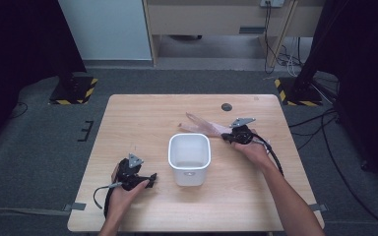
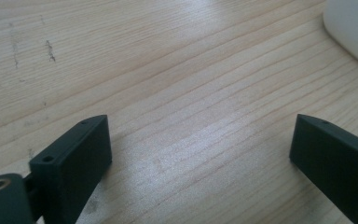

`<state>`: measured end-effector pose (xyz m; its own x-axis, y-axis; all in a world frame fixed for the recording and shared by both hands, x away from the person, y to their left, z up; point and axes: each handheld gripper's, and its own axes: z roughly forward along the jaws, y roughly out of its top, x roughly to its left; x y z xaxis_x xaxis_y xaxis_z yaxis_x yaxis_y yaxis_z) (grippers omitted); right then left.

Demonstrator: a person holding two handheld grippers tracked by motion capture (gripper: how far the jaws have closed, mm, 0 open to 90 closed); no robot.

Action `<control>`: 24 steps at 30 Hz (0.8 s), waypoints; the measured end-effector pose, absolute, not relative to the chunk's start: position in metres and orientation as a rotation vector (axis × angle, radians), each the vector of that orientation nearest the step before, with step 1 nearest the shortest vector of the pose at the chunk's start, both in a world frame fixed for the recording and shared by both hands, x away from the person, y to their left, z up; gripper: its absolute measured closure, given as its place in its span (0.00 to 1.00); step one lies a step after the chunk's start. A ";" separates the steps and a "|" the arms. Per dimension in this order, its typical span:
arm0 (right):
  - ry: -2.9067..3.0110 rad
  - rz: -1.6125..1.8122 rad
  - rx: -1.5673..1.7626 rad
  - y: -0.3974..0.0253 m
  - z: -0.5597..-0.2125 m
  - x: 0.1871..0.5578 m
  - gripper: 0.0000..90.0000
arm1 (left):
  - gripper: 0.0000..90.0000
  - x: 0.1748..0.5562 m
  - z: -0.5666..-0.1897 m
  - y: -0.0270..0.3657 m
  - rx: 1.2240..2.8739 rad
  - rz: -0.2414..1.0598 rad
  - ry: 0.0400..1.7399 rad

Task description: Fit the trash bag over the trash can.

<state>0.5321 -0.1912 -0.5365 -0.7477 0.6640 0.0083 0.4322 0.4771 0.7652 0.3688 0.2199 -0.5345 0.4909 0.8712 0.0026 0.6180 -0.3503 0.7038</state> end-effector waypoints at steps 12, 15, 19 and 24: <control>2.325 1.271 0.923 -0.202 -0.502 0.511 1.00 | 0.08 0.368 -0.522 0.220 2.047 0.565 1.207; 2.296 1.308 0.864 -0.199 -0.480 0.499 1.00 | 0.09 0.368 -0.515 0.220 2.012 0.597 1.201; 2.259 1.348 0.826 -0.197 -0.463 0.488 1.00 | 0.09 0.367 -0.509 0.221 1.989 0.613 1.191; 2.241 1.362 0.785 -0.195 -0.449 0.478 1.00 | 0.09 0.366 -0.505 0.221 1.981 0.621 1.182</control>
